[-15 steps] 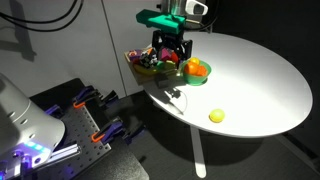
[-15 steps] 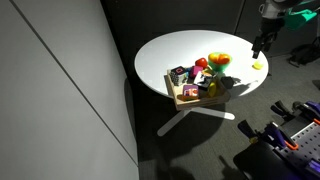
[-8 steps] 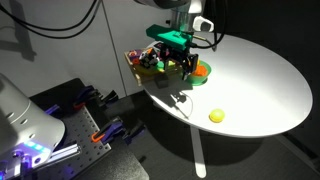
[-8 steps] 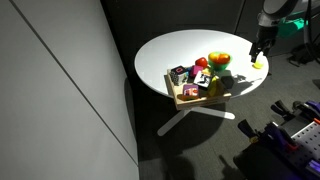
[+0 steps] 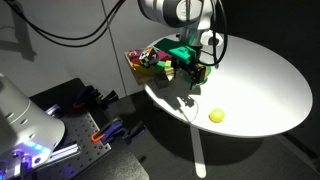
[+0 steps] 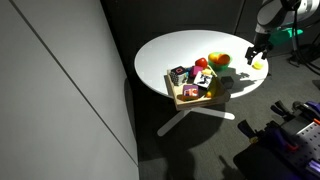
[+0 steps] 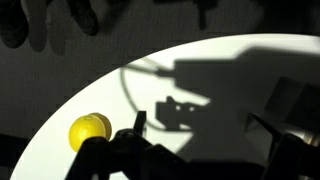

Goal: Pick up the yellow lemon toy and put it in the tray

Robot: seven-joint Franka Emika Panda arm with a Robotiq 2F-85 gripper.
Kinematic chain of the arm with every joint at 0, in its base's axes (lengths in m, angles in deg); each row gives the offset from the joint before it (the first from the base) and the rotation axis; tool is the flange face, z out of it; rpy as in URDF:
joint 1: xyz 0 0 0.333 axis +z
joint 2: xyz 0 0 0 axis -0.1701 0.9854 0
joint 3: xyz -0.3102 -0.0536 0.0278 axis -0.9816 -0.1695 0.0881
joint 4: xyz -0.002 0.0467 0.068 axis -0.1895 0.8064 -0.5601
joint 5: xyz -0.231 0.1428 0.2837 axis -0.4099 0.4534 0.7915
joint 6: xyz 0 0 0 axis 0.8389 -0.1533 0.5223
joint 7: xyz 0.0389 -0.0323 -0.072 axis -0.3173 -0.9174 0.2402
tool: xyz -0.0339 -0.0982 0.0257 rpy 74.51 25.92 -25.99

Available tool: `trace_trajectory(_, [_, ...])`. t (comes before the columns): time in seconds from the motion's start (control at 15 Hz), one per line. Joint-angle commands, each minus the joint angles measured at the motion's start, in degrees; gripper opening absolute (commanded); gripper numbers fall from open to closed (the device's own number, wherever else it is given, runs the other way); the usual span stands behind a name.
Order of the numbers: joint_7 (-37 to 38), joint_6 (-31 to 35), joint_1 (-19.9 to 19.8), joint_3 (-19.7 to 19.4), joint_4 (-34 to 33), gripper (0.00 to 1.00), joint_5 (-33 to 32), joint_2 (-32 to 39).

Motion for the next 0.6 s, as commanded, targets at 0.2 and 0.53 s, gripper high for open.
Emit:
trace_trajectory(0.2, [2.14, 0.61, -0.56, 0.20, -1.37, 1.00, -0.36, 1.88])
trace_trajectory(0.53, [2.13, 0.61, -0.55, 0.29, -1.35, 1.00, -0.35, 2.00])
